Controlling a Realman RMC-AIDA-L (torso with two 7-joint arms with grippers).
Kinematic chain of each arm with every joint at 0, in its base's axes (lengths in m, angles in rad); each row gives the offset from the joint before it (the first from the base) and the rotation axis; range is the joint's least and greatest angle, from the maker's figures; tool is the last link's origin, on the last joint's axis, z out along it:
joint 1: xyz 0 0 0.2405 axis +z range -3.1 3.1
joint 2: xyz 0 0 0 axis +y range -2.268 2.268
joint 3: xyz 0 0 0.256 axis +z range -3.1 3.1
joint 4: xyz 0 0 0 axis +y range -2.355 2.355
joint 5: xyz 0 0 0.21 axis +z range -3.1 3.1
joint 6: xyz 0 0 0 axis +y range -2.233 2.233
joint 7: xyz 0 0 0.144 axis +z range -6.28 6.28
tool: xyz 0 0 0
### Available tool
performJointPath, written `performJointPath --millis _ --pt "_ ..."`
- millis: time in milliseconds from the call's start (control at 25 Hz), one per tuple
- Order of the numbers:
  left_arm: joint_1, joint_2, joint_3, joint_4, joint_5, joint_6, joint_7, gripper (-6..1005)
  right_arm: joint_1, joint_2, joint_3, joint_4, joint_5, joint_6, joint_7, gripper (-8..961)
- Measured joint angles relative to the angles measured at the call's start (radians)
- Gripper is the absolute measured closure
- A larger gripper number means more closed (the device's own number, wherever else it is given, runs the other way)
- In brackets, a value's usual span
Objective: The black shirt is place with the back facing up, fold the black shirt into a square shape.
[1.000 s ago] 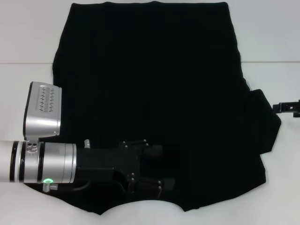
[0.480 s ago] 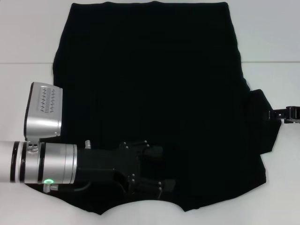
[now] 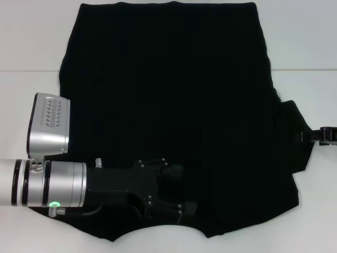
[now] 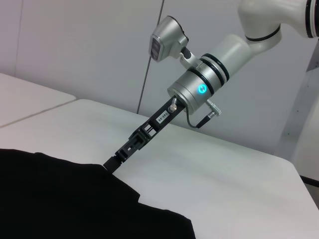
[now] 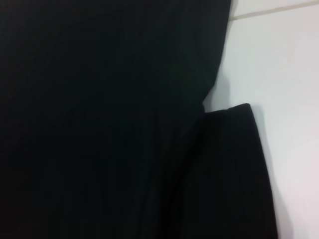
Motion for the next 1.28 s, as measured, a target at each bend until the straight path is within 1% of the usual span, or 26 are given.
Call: performJointPath --millis 440,680,1000,1200,1280 --pt "0.0 0.0 -0.005 0.0 0.0 0.0 -0.003 37 0.008 0.026 -0.011 0.002 0.0 0.052 -0.003 209" --pt "0.001 0.0 -0.005 0.003 0.0 0.0 -0.003 37 0.008 0.026 -0.015 0.003 0.0 0.056 0.002 438" --pt "0.0 0.0 -0.005 0.002 0.0 -0.01 -0.005 37 0.007 0.026 -0.015 0.008 0.0 0.069 0.0 688" --pt "0.0 0.0 -0.005 -0.001 -0.003 -0.011 -0.006 37 0.003 0.026 -0.011 0.007 0.001 0.085 -0.001 920" --pt "0.0 0.0 -0.005 -0.001 -0.005 -0.011 -0.007 37 -0.001 0.025 -0.005 0.002 0.005 0.096 0.003 931"
